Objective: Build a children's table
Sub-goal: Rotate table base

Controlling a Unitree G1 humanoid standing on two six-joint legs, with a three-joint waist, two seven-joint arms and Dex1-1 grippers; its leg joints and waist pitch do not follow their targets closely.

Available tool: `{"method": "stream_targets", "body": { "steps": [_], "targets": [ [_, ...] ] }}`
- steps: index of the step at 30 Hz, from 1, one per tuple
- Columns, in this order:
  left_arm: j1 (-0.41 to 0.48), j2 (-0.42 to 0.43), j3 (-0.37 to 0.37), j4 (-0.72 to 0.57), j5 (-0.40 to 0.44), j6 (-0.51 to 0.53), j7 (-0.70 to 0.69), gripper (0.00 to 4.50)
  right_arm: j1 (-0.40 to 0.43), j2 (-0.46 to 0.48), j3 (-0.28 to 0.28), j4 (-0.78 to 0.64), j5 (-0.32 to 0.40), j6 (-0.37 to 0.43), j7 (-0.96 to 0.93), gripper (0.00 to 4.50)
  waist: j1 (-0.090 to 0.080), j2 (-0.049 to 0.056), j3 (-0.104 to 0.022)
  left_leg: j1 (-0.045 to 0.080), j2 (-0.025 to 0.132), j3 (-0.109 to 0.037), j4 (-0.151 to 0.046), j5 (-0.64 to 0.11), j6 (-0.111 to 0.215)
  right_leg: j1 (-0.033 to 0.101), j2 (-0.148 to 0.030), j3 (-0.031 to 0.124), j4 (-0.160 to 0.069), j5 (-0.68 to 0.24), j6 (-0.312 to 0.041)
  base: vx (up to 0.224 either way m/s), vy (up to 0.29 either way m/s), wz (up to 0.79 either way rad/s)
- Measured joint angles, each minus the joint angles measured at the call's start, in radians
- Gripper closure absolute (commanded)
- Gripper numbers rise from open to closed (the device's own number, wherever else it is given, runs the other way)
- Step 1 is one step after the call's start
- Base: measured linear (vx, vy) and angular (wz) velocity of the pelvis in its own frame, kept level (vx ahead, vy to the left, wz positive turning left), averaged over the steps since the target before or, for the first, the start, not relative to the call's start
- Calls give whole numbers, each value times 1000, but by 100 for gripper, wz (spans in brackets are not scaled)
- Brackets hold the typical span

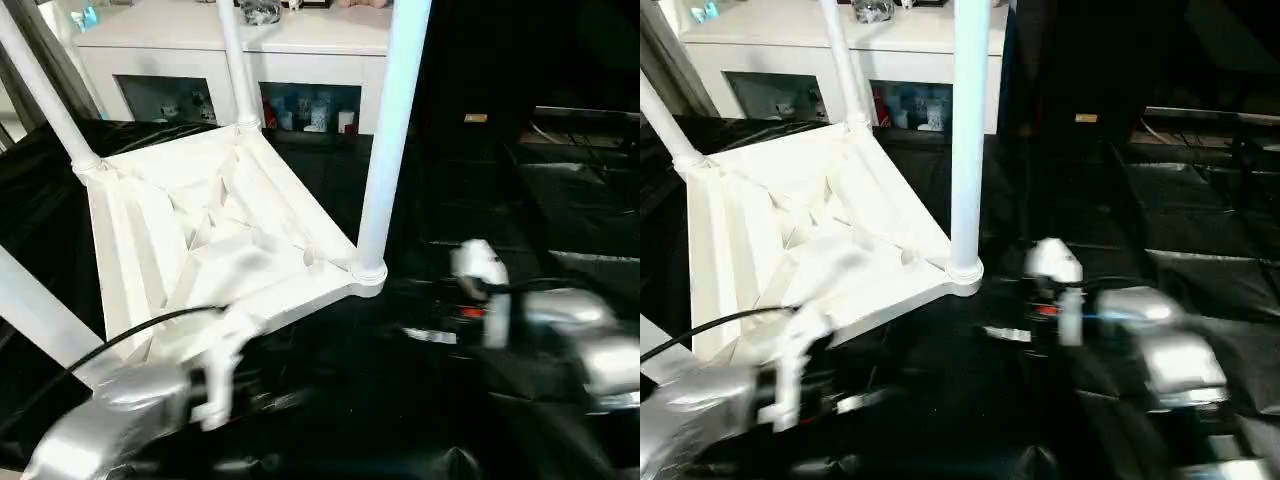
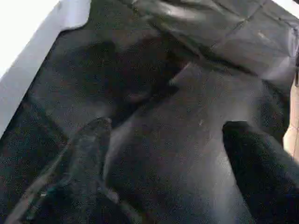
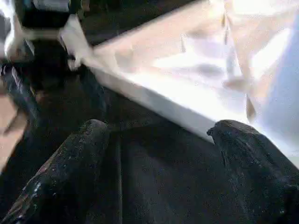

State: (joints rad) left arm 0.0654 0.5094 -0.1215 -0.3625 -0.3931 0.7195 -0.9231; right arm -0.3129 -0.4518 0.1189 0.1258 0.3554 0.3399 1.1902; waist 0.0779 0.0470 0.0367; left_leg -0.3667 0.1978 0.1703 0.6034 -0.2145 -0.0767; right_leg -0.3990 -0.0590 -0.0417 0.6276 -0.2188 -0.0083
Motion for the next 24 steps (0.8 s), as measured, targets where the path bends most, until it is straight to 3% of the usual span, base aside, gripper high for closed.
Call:
{"method": "stream_targets", "body": {
  "steps": [6,14,17,24],
  "targets": [
    [-21,-9,-9,266,52,-191,-44,9,-91,165,40,118,-59,-42,-176,61,3,-2,-1,1,0,0,1,2,-2,-1,-1,0,0,1,0,0,0,0],
    [-38,-25,-18,410,76,-400,-89,9,-171,317,15,255,-87,-109,-362,61,9,-4,-2,3,0,0,-1,3,-6,0,0,0,1,1,0,0,0,0],
    [-37,-30,-17,431,81,-436,-99,9,-201,330,-1,315,-93,-139,-424,61,8,-4,-2,4,0,0,-1,4,-7,0,-1,0,1,3,-1,0,0,0],
    [-58,-51,-32,419,74,-402,-92,9,-290,323,-91,476,-116,-214,-587,61,14,-3,-1,2,0,0,-1,5,-9,1,-1,1,3,4,-2,0,0,0]
  ]
}}
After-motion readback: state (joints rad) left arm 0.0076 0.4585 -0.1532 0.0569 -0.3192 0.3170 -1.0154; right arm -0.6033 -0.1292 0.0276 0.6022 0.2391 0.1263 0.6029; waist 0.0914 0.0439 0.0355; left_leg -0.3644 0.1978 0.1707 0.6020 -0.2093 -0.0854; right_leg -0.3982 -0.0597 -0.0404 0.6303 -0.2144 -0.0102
